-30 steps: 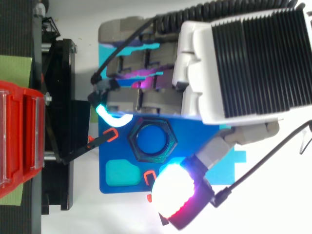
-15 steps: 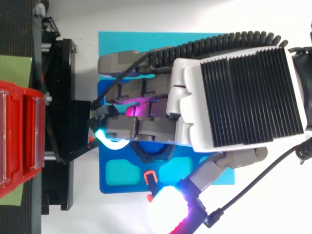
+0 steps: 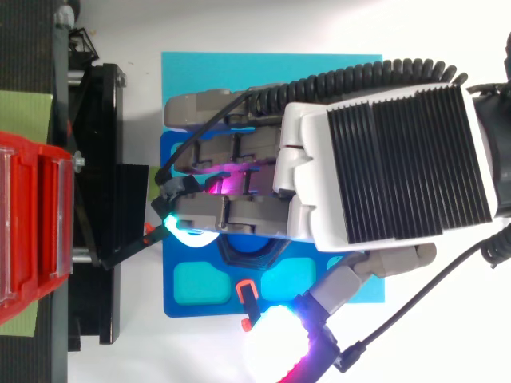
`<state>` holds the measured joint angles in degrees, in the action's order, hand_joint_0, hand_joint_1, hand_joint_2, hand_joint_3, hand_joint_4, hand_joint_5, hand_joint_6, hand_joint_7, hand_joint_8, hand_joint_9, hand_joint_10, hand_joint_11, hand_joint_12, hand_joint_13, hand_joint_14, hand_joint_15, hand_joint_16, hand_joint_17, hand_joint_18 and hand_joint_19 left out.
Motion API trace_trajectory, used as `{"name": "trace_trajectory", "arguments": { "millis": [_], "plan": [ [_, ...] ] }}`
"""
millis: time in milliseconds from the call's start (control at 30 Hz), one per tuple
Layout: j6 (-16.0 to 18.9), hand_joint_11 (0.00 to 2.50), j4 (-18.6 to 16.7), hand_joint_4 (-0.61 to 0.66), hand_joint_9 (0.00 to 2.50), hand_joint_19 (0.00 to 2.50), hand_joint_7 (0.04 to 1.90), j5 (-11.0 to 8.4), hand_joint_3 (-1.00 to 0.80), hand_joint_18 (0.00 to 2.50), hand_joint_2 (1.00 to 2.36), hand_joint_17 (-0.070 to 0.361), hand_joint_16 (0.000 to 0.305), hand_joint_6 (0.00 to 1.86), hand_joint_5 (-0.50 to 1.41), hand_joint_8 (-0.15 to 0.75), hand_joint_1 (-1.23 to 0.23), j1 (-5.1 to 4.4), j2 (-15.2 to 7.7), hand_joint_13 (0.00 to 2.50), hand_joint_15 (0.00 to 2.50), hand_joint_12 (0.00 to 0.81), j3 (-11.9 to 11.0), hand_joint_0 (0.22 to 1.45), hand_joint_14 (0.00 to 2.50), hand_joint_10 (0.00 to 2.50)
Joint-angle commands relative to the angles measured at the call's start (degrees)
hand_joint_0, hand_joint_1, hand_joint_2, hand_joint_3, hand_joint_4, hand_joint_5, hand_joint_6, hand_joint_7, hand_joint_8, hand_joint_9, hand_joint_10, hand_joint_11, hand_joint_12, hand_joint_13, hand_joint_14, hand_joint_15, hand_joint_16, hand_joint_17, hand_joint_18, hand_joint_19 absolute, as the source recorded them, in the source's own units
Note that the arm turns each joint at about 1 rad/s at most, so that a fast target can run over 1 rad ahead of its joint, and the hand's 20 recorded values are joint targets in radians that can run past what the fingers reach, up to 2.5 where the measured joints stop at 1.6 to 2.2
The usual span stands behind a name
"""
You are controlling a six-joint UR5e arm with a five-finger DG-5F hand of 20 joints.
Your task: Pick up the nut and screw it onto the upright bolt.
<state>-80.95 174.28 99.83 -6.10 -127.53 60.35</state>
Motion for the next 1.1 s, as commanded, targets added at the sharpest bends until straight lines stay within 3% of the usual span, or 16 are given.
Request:
{"name": "trace_trajectory", "arguments": {
  "millis": [0, 333, 567, 1067],
  "plan": [
    [0.00, 0.00, 0.01, 0.22, 0.98, 0.00, 1.26, 0.11, -0.50, 0.28, 1.00, 0.053, 0.023, 0.50, -0.05, 0.299, -0.11, 0.03, 0.00, 0.68, 0.00, 0.274, 0.03, 0.50, 0.00, 0.00],
    [-0.35, 0.00, 0.45, 0.18, 1.01, 0.00, 1.51, 0.46, -0.50, 0.29, 1.00, 0.050, 0.022, 0.51, -0.02, 0.308, -0.14, 0.91, 0.00, 0.69, 0.00, 0.269, 0.03, 0.50, 0.00, 0.00],
    [-1.06, 0.00, 0.71, 0.15, 1.10, 0.00, 1.38, 1.60, -0.50, 0.34, 1.00, 0.044, 0.020, 0.61, -0.01, 0.313, -0.17, 1.88, 0.00, 0.75, 0.00, 0.252, -0.06, 0.51, 0.00, 0.00],
    [-3.87, 0.02, 2.64, 0.09, 1.45, 0.00, 1.16, 5.03, -0.50, 0.54, 1.00, 0.029, 0.013, 0.69, 0.04, 0.289, -0.19, 5.30, 0.09, 0.97, 0.00, 0.198, 0.03, 0.53, 0.00, 0.00]
  ]
}}
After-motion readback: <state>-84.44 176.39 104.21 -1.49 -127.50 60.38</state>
